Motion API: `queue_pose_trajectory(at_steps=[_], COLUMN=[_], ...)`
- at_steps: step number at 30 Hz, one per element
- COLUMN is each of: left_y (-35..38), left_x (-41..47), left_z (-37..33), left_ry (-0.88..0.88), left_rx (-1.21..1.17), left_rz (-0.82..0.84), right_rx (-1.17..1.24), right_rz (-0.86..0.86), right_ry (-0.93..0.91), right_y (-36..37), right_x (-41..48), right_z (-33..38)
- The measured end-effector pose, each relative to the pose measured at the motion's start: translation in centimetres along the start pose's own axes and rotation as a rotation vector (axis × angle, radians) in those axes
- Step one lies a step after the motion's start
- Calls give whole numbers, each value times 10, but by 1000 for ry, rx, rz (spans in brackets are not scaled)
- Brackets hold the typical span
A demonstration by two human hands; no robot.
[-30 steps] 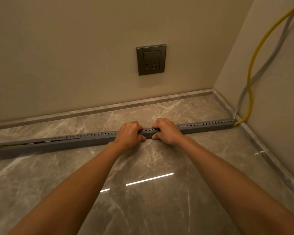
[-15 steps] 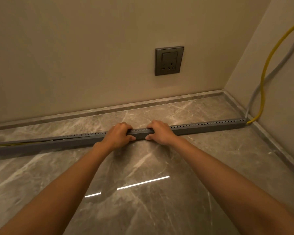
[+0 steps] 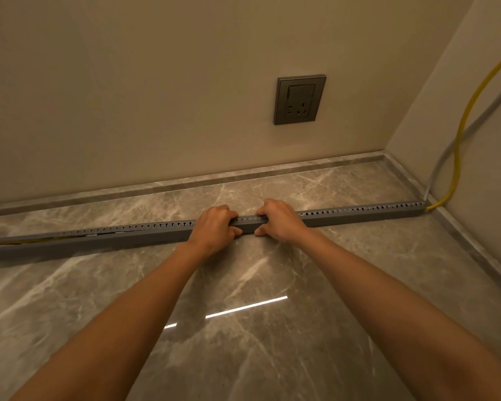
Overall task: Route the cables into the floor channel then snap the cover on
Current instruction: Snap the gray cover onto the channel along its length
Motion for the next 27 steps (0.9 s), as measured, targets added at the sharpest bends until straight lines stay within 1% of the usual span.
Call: queue_pose_trajectory(at_steps=[3,6,12,15,21,24,27], left_y=[0,-6,-23,-25,-27,-28,-25], left_x=[-5,-18,-46,-49,-47,-48,-48], left_z=[9,31,77,80,74,74,78], left_ry=[-4,-44,-129,-113,-57,-40,-44], left_rx=[-68,-74,-61,-33,54,44,-28], left_rz=[23,51,73,55,10,14,50], right_rx=[-20,-26,17,29,8,-24,-55], right_rz=[43,74,103,78,3,29,72], right_ry=[14,-7,-87,-97,-76,-72,-63], right_y=[3,9,31,35,31,30,32], right_x=[2,2,-1,-1,-4,-4,-1], right_z=[3,16,69,84,88,90,90])
Point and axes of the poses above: each hand's wrist, its own x-axis towards the middle knuckle, its own y-axis out of the palm, z = x × y, the point moved 10 cm from there along x, towards the middle knuckle, and after that the axes turned 13 degrees about y, right-handed, at the moved point
